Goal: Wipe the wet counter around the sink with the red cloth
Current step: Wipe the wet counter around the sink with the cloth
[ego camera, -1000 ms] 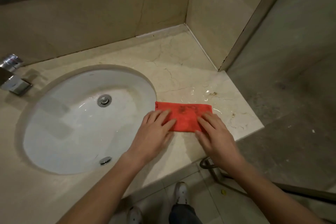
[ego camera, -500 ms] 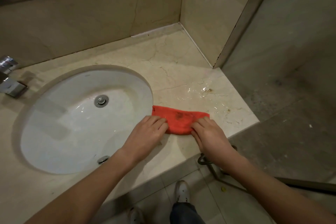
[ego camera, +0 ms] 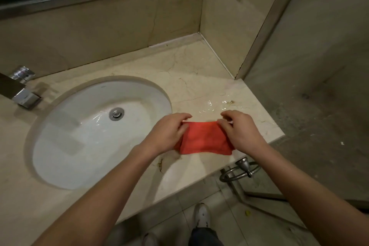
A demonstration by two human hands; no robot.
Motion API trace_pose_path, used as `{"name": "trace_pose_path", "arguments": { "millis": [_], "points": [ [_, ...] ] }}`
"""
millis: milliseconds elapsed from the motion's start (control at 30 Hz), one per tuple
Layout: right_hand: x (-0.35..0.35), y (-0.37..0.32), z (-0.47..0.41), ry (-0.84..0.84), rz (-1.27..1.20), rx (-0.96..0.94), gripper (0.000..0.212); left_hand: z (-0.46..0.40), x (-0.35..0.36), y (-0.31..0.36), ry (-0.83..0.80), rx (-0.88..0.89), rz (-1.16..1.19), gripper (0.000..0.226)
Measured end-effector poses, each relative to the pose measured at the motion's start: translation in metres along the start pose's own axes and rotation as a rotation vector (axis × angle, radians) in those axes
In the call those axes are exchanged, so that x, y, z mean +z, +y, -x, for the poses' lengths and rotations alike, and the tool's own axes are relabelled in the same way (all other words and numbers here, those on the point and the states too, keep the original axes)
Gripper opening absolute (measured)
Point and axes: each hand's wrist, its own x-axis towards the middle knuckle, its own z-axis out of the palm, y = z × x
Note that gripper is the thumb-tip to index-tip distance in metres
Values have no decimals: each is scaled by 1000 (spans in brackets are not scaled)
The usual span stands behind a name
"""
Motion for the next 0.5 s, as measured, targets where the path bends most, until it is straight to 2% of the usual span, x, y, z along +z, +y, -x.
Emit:
{"name": "trace_pose_path", "arguments": {
  "millis": [67, 167, 233, 300, 400, 500],
  "points": [
    [15, 3, 2, 17, 94, 12, 41, 1, 15, -3, 85, -31, -163, 37],
    [34, 2, 22, 15, 172, -107, 53, 16, 37, 7, 210, 19, -188, 38],
    [47, 4, 34, -8, 261, -182, 64, 26, 55, 14, 199, 41, -212, 47],
    [59, 9, 41, -49, 327, -175, 72, 29, 72, 15, 154, 2, -233, 55],
    [73, 15, 43, -62, 387, -131, 73, 28, 89, 9, 115, -90, -313, 64],
    [81, 17, 43, -25, 391, -109, 72, 29, 94, 5, 125, -84, -400, 62]
  ]
}}
